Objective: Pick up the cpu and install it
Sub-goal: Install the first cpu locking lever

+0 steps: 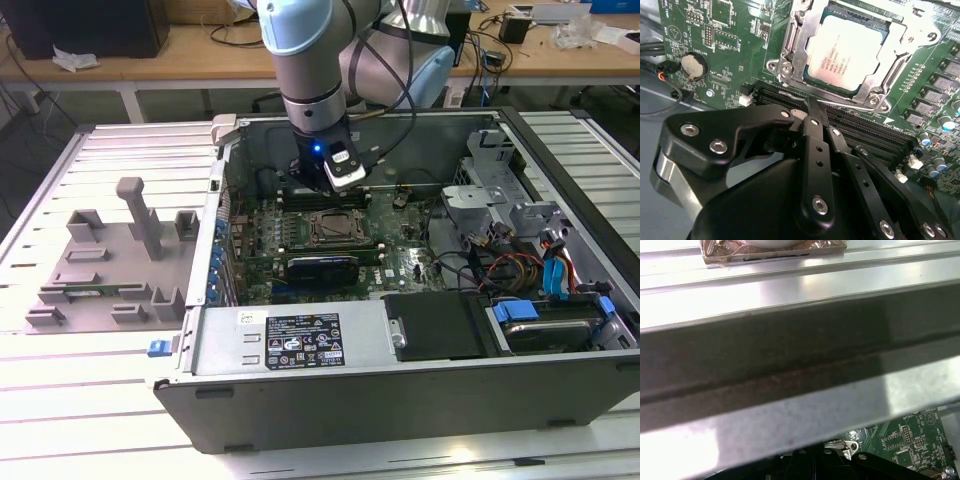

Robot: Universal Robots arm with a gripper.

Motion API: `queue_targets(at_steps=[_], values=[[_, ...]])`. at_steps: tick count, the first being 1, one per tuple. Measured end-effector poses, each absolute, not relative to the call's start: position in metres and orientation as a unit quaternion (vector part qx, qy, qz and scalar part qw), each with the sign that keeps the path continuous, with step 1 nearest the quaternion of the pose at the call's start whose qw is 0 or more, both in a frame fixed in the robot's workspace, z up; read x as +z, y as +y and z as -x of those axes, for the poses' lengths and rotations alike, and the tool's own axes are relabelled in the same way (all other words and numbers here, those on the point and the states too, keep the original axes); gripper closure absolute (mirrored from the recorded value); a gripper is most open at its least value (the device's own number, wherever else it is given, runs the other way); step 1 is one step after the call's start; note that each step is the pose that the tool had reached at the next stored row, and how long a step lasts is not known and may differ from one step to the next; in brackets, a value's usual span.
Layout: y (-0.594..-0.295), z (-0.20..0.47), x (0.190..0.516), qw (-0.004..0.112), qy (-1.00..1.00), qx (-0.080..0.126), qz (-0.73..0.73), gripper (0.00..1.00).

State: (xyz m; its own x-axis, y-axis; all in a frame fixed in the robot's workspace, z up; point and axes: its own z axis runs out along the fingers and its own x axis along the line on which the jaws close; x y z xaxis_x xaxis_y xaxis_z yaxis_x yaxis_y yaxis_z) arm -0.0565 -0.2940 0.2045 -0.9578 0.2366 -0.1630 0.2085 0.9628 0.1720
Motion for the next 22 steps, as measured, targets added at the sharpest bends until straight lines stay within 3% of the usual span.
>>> queue_targets(at_steps=[11, 22], values=[[-0.2938, 0.0575, 0.199, 0.094, 0.988, 0.06, -0.111, 0.89], [-0.2937, 0.0559, 0.1962, 0.094, 0.987, 0.064, -0.112, 0.89]])
